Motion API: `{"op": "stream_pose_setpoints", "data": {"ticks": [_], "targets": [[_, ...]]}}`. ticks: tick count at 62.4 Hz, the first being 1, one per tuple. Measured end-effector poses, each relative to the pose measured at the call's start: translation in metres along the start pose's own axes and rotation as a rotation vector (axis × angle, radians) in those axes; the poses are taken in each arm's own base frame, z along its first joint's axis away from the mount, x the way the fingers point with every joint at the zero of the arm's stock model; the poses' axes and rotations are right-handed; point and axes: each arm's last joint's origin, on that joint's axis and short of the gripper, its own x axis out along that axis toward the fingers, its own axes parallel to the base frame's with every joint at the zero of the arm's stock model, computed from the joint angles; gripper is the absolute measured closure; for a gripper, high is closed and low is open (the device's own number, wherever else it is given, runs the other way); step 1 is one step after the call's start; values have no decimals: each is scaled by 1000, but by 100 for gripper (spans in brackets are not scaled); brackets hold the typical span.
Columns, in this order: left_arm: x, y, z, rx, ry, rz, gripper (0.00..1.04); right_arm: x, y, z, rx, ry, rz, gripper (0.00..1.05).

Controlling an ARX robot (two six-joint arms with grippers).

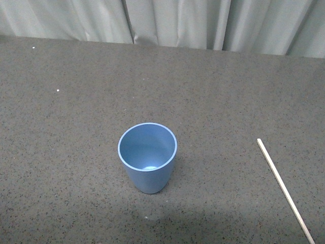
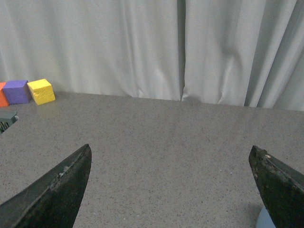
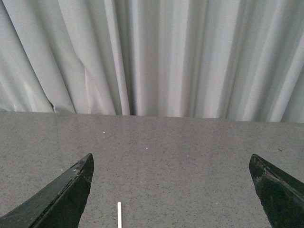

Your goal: Transfer chopsticks to blue cup

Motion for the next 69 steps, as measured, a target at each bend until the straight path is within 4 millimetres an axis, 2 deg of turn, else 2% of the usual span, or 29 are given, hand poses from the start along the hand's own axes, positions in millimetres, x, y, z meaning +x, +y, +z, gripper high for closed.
{"op": "stream_pose_setpoints", "data": {"ticks": [60, 66, 69], "targets": [[0, 0, 0, 0, 0, 0, 7, 0, 0, 0, 0, 0, -1, 9], [0, 0, 0, 0, 0, 2, 7, 6, 3, -2, -101, 154, -155, 9], [0, 0, 0, 0, 0, 2, 7, 12, 7, -3, -126, 202, -139, 9]]}}
